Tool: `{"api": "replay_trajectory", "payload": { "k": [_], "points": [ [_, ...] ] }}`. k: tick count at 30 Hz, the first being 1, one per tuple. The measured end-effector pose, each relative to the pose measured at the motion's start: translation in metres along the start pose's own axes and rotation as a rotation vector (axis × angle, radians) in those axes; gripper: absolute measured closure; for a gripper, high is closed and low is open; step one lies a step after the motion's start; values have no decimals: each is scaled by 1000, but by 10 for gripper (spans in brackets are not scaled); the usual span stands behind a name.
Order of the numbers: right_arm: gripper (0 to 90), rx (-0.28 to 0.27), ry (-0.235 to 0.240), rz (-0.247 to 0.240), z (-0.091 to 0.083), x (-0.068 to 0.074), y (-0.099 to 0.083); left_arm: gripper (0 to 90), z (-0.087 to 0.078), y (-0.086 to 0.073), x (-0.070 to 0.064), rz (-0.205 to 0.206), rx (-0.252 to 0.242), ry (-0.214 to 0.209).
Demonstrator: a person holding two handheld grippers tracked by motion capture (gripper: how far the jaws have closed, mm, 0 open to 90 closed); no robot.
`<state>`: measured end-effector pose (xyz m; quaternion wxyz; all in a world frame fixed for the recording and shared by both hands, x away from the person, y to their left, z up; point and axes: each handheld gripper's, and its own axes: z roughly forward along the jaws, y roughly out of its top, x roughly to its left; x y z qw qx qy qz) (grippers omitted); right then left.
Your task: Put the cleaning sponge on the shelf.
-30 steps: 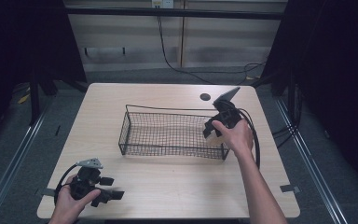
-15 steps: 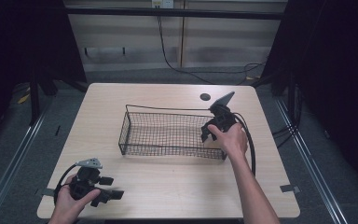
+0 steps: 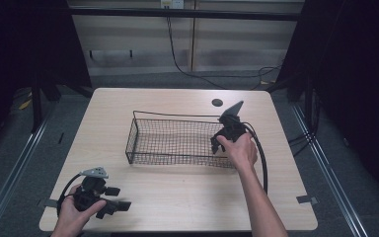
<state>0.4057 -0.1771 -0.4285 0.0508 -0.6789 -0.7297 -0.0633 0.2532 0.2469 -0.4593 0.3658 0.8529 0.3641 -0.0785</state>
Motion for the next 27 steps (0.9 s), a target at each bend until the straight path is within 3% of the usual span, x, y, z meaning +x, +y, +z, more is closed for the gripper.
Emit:
{"api": "replay_trajectory", "payload": {
  "k": [17, 27],
  "points": [
    [240, 29, -32, -1, 16, 5, 1, 219, 0, 0, -1, 2, 0, -4],
    [209, 42, -39, -7, 16, 6, 1, 219, 0, 0, 0, 4, 0, -4]
  ]
}}
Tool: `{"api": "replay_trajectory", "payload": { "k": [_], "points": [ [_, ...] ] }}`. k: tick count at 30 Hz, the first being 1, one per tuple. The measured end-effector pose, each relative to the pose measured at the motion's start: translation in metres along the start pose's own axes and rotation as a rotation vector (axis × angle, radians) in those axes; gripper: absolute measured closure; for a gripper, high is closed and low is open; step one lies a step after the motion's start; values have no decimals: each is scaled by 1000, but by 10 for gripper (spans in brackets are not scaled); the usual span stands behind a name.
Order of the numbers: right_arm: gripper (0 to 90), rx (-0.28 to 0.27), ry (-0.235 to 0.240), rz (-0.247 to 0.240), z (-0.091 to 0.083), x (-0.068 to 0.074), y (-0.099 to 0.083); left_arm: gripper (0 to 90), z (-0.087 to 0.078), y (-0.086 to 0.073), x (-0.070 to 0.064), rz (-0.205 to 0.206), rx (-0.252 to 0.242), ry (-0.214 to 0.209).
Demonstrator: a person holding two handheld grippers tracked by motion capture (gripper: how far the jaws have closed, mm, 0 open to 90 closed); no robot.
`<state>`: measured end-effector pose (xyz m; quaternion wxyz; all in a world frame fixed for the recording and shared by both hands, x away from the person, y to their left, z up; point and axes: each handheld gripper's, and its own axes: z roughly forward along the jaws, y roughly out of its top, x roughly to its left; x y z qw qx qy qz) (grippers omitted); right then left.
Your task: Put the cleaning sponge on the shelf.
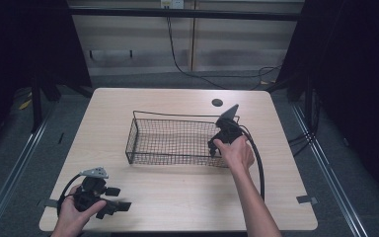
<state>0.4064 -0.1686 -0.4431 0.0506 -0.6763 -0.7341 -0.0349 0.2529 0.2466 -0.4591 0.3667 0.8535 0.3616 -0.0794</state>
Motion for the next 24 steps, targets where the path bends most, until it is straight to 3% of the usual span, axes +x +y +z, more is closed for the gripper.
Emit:
{"api": "replay_trajectory", "payload": {
  "k": [17, 24],
  "points": [
    [172, -29, 39, -23, -18, -5, -7, 219, 0, 0, 0, -4, 0, 0],
    [164, -60, 76, -67, -27, -10, -10, 219, 0, 0, 0, 0, 0, 0]
  ]
}}
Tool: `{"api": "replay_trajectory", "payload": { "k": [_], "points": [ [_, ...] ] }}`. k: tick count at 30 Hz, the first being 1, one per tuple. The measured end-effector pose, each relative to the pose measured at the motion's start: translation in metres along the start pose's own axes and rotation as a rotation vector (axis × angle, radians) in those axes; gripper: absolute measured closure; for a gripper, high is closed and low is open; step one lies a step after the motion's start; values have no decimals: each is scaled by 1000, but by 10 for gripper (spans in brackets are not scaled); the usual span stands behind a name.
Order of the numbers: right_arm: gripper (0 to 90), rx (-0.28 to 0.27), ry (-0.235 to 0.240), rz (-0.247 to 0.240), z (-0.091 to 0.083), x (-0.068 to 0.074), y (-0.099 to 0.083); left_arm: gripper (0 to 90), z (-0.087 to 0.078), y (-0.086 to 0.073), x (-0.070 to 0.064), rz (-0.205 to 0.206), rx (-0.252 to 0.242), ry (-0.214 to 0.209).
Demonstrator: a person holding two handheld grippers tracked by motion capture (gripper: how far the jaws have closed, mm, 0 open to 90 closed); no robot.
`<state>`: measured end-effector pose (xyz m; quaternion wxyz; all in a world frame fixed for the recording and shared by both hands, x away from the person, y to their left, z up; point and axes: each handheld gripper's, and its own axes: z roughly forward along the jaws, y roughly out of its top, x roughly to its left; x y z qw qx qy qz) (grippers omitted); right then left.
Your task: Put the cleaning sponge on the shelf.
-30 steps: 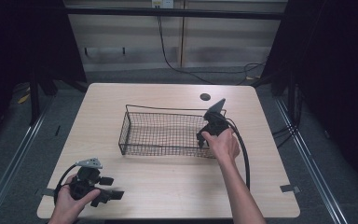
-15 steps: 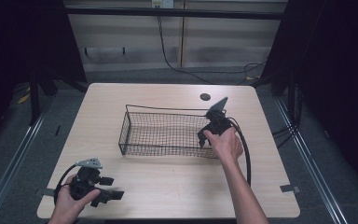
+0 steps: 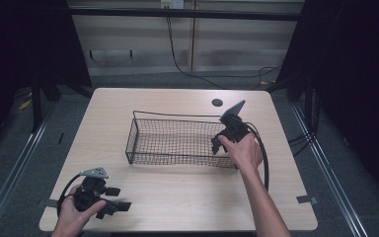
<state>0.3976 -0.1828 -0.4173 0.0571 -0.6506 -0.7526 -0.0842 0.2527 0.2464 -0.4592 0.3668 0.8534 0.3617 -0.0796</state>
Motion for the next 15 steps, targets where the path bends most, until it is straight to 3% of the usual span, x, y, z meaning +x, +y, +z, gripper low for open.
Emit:
{"api": "replay_trajectory", "payload": {
  "k": [15],
  "points": [
    [168, -99, 84, -87, -13, -2, -12, 219, 0, 0, 0, -1, 0, 3]
  ]
}}
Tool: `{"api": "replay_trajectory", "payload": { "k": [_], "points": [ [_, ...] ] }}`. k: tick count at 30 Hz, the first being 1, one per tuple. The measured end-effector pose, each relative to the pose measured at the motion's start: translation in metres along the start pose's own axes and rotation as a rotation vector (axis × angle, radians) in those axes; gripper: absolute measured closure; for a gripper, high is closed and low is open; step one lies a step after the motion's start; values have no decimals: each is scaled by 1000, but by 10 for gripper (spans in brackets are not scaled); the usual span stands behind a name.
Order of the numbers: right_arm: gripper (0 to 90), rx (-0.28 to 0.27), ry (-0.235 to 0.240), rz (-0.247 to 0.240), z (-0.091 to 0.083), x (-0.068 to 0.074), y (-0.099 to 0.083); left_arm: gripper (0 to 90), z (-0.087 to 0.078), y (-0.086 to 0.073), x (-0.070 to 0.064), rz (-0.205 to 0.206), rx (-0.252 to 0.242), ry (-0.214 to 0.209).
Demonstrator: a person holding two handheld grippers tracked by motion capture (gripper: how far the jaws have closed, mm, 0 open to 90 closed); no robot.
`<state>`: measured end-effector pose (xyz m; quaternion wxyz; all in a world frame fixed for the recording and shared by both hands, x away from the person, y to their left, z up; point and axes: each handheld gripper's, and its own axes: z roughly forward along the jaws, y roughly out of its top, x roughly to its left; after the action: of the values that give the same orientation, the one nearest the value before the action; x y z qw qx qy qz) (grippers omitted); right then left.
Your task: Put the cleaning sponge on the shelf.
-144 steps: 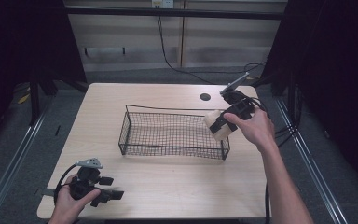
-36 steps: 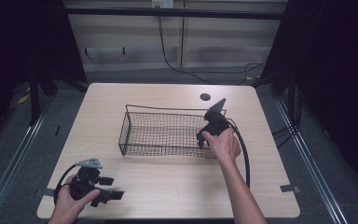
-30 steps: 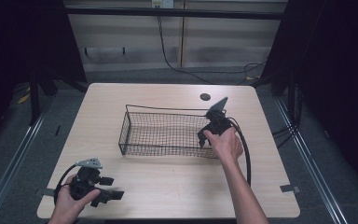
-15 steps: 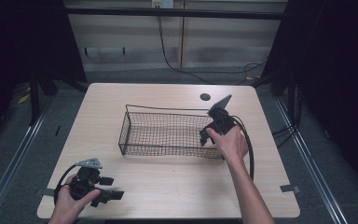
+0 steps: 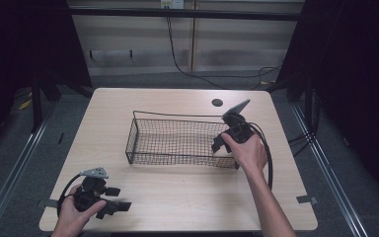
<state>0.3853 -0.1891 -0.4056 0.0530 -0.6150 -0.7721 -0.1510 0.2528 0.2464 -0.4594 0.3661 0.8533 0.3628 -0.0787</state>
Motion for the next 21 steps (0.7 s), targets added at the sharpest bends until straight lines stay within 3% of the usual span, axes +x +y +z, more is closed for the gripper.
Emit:
{"api": "replay_trajectory", "payload": {
  "k": [2, 15, 21],
  "points": [
    [169, -21, 35, -10, -2, -2, -3, 219, 0, 0, 0, -1, 5, -2],
    [175, -174, 80, -100, -23, 2, -21, 219, 0, 0, 0, -1, 0, 0],
    [201, -235, 103, -128, -24, 2, -36, 219, 0, 0, 0, -2, -1, 4]
  ]
}}
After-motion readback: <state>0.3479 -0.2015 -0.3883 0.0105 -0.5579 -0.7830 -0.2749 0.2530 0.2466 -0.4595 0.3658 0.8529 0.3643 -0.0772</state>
